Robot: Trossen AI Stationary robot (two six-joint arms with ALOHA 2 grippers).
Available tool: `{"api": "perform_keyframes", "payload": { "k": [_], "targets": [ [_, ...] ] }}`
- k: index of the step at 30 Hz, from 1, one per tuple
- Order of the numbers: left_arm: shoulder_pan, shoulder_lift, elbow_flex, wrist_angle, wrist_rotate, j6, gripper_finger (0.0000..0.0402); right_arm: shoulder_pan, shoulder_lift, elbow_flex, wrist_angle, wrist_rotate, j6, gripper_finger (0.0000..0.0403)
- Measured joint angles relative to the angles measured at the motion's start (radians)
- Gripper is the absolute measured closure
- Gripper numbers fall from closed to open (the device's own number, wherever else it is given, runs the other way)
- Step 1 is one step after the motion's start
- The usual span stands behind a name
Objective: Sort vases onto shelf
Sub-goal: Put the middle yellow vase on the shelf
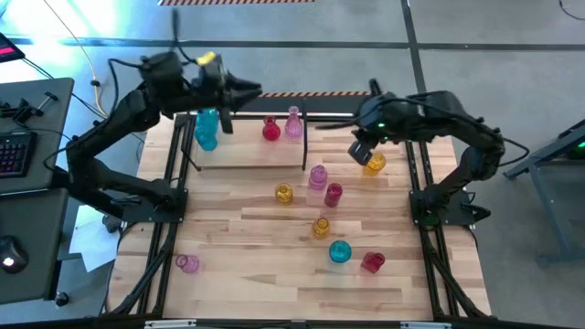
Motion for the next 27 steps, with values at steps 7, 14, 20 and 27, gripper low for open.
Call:
{"api": "perform_keyframes", "payload": {
  "k": [7, 14, 20, 27],
  "targets": [
    [-0.02, -0.018, 0.074, 0.059, 0.01, -0.046, 0.0286, -0.068, -0.001, -0.21, 0.21, -0.218, -0.142, 0.0316],
    [-0.02, -0.06, 0.08, 0.034, 0.008, -0.044, 0.0284, -0.11, -0.001, -0.451, 0.829, -0.464, -0.134, 0.0316],
    [-0.02, -0.089, 0.08, -0.058, -0.112, -0.043, 0.0286, -0.147, -0.001, -0.59, 1.15, -0.589, 0.052, 0.0316],
    [-0.02, -0.088, 0.08, -0.201, -0.116, 0.047, 0.0286, -0.073, -0.001, -0.583, 0.861, -0.391, 0.198, 0.0316]
  ]
}}
